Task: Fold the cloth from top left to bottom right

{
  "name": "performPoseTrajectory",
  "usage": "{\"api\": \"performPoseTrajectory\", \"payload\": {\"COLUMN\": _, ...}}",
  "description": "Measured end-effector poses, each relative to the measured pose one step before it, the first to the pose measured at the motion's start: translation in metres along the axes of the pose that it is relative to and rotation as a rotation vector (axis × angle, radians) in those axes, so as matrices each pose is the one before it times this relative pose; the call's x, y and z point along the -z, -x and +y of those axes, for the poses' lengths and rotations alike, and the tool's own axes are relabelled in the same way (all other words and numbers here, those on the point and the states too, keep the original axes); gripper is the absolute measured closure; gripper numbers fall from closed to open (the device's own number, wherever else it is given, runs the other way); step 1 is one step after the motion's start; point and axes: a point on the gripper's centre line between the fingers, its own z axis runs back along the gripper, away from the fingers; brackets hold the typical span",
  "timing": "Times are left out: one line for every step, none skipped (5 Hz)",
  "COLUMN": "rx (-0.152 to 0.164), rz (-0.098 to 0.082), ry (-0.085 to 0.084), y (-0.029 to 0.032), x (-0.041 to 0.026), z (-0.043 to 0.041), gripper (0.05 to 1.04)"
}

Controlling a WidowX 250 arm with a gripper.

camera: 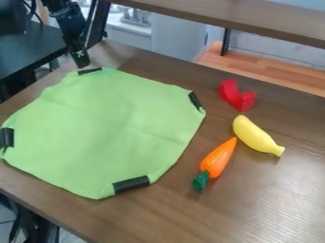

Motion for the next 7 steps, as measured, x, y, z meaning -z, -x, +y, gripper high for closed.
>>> {"api": "performPoseTrajectory", "payload": {"rx": 0.0074, "rz": 0.0142, "ry": -0.0028, "y": -0.00224, "x": 0.00806, "z": -0.00179, "gripper": 0.083}}
{"api": "performPoseTrajectory", "payload": {"rx": 0.0203, "rz": 0.013, "ry": -0.0021, "y": -0.00322, "x": 0.00813, "z": -0.00404, "gripper": 0.084}}
{"api": "performPoseTrajectory", "payload": {"rx": -0.0046, "rz": 0.0179, "ry": 0.0074, "y": 0.00498, "x": 0.01132, "z": -0.0042, "gripper": 0.159}}
{"api": "performPoseTrajectory", "payload": {"rx": 0.0065, "rz": 0.0002, "ry": -0.0064, "y": -0.00415, "x": 0.0031, "z": -0.00118, "gripper": 0.437}}
{"api": "performPoseTrajectory", "payload": {"rx": 0.0002, "rz": 0.0042, "ry": 0.0082, "y": 0.0012, "x": 0.00325, "z": -0.00286, "gripper": 0.713}}
{"api": "performPoseTrajectory", "payload": {"rx": 0.0059, "rz": -0.0182, "ry": 0.0311, "y": -0.00076, "x": -0.00099, "z": -0.00794, "gripper": 0.909}}
{"api": "performPoseTrajectory", "payload": {"rx": 0.0008, "rz": -0.0289, "ry": 0.0585, "y": -0.00017, "x": -0.00612, "z": -0.01447, "gripper": 1.008}}
